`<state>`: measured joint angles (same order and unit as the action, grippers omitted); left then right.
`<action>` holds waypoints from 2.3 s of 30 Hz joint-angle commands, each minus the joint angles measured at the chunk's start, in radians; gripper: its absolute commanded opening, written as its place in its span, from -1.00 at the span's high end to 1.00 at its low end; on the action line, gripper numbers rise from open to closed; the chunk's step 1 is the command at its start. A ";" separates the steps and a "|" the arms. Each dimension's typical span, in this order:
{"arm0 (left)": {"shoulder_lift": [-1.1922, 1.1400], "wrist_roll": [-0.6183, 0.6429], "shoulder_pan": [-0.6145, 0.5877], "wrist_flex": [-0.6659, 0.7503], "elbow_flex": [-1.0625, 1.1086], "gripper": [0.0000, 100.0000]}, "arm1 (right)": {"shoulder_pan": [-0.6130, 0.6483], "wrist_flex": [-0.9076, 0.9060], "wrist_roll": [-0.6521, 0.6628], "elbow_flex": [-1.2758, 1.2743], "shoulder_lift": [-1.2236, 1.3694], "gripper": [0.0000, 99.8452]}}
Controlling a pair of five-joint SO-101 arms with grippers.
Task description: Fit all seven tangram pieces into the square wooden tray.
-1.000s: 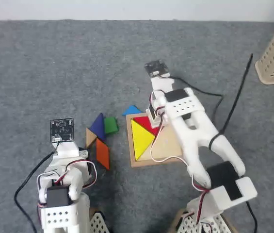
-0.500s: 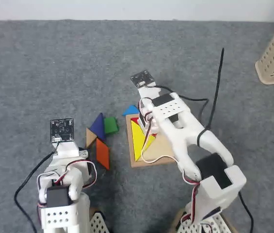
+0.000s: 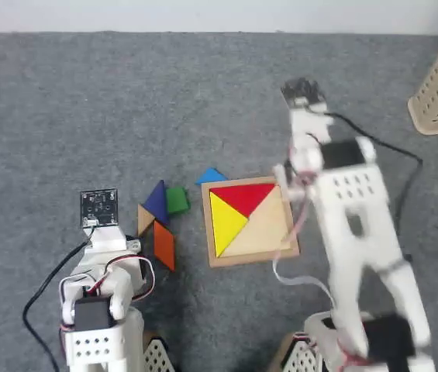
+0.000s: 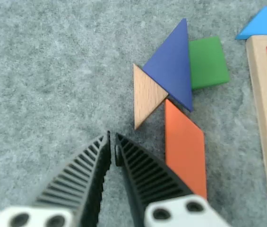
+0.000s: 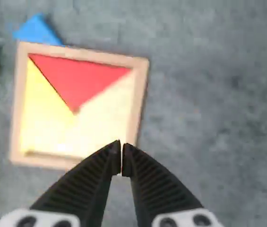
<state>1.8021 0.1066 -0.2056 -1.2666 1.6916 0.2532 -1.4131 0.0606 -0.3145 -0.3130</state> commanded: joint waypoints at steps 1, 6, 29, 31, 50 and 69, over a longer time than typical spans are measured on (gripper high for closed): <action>0.020 0.009 -0.002 -0.002 -0.005 0.98 | -0.116 0.051 0.206 -0.301 -0.295 0.99; 0.020 0.009 0.005 -0.002 -0.005 0.98 | -0.294 0.197 0.411 -0.669 -0.541 0.99; 0.017 -0.509 -0.249 0.129 -0.252 0.97 | -0.343 0.441 0.520 -1.126 -0.687 0.99; -0.002 -0.525 -0.224 0.061 -0.346 0.97 | -0.343 0.443 0.519 -1.128 -0.687 0.99; -1.255 -0.350 0.262 -0.005 -0.895 0.77 | -0.343 0.447 0.519 -1.131 -0.687 0.99; -1.591 -0.396 0.265 0.121 -0.800 0.71 | -0.341 0.449 0.519 -1.131 -0.687 0.99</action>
<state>0.2279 -0.2739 0.0552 -1.1239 0.8984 -0.0767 -0.9897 0.5669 -1.4454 -0.9759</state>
